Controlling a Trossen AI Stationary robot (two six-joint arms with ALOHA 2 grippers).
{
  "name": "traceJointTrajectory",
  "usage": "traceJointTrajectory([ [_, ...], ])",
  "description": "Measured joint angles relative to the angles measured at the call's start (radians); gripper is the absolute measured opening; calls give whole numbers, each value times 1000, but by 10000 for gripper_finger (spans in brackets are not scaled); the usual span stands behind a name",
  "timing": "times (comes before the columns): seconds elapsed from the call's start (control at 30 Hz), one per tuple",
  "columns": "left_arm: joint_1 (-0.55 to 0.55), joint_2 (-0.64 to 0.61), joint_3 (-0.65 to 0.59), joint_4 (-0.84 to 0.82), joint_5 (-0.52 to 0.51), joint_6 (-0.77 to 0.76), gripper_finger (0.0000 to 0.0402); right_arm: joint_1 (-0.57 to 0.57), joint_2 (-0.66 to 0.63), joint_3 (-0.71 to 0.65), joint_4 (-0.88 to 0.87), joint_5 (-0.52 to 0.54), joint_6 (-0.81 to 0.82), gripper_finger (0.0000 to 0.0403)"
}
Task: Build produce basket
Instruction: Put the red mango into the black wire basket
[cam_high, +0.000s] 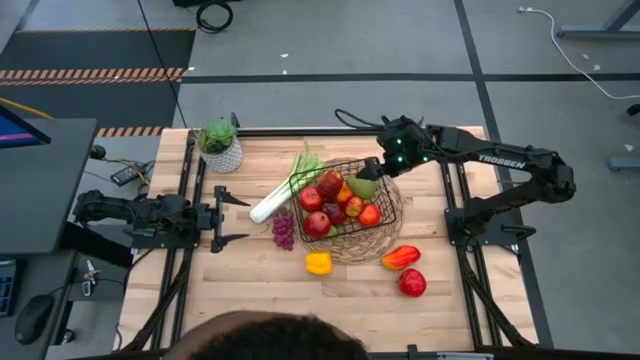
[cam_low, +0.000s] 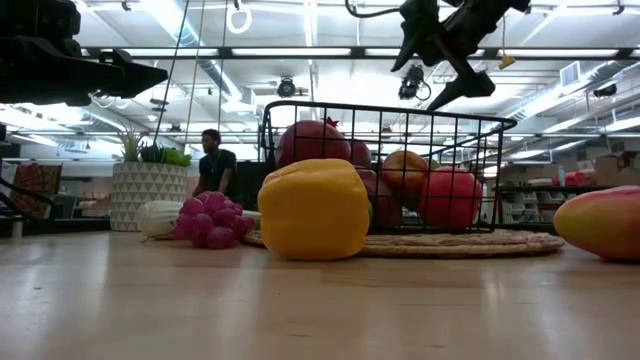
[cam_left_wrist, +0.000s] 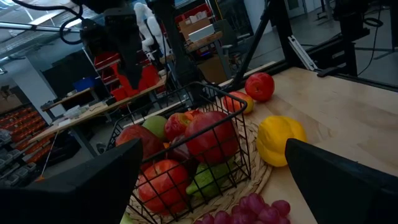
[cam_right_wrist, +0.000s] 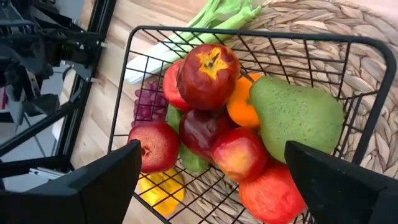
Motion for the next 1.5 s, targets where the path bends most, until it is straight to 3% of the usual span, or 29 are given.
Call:
traceJointTrajectory([
  [0.27, 0, 0, 0, 0, 0, 0, 400, -34, 0, 0, 17, -72, -5, 398],
  [0.47, 0, 0, 0, 0, 0, 0, 400, -34, 3, 67, -14, -44, -29, 398],
  [0.8, 0, 0, 0, 0, 0, 0, 400, -46, 2, 320, -490, 9, -196, 398],
  [1.0, 0, 0, 0, 0, 0, 0, 400, -20, -28, 351, -712, 13, -195, 398],
  [1.23, 0, 0, 0, 0, 0, 0, 400, 53, -96, 351, -706, 109, -141, 398],
  [1.5, 0, 0, 0, 0, 0, -19, 400, 87, -108, 351, -677, 110, -155, 398],
])
